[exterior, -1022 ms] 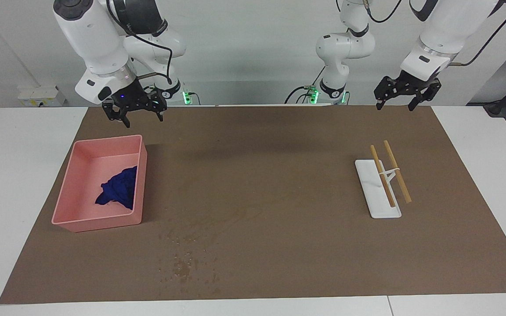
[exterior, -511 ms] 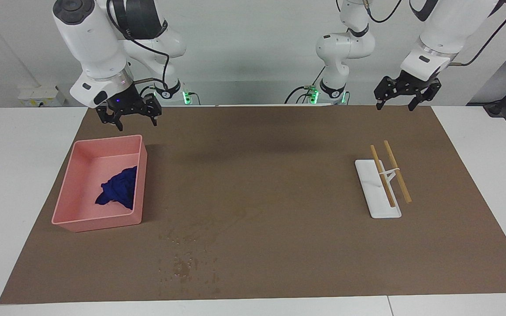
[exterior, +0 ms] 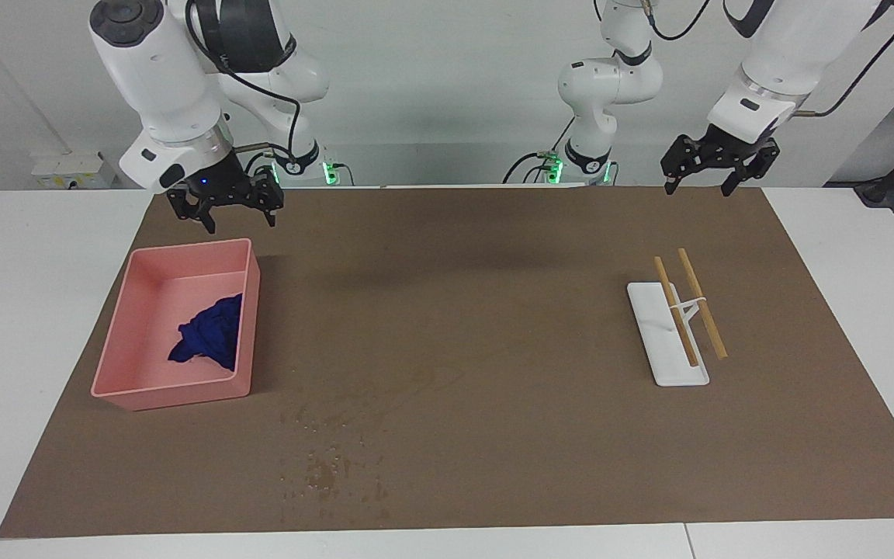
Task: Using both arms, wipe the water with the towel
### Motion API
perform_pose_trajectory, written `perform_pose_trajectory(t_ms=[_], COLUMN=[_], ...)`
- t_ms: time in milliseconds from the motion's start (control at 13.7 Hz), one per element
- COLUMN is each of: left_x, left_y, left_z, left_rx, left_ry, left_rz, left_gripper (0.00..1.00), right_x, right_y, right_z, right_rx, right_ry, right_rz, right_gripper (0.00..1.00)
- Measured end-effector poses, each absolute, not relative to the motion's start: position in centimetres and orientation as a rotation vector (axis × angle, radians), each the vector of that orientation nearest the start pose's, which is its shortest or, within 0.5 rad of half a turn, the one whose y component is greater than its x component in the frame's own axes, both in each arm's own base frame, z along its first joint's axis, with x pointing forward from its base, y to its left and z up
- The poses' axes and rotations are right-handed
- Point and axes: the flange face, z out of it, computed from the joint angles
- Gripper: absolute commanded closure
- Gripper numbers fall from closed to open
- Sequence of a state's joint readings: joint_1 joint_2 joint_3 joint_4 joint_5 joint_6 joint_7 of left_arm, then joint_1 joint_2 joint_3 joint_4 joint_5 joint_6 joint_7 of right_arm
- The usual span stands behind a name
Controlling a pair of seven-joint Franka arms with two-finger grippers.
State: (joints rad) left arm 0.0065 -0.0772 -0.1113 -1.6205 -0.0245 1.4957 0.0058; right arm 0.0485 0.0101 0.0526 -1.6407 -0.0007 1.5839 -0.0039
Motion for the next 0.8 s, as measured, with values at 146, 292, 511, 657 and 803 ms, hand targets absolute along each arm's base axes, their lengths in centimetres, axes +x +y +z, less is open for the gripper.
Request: perform_pose_trajectory(t_ms=[146, 292, 511, 657, 803], left_x=[51.90, 51.90, 51.90, 51.90, 51.90], left_y=[-5.98, -5.98, -5.98, -5.98, -5.98], left_z=[63.61, 63.61, 63.61, 63.61, 63.61], left_rx=[-3.149, -3.149, -3.149, -3.149, -3.149], left_ry=[0.175, 0.175, 0.175, 0.175, 0.175], left_rz=[0.077, 0.077, 0.077, 0.077, 0.077], left_gripper=[0.00, 0.00, 0.00, 0.00, 0.00], right_x=[55.42, 55.46, 55.46, 55.46, 55.47], right_y=[4.45, 4.06, 4.19, 4.18, 4.15], right_z=[58.77, 58.77, 58.76, 58.79, 58.79], right_rx=[-3.140, -3.140, -3.140, -3.140, -3.140], right_ry=[-0.133, -0.122, -0.125, -0.123, -0.122], right_rz=[0.103, 0.103, 0.103, 0.102, 0.102], right_gripper=[0.00, 0.00, 0.00, 0.00, 0.00])
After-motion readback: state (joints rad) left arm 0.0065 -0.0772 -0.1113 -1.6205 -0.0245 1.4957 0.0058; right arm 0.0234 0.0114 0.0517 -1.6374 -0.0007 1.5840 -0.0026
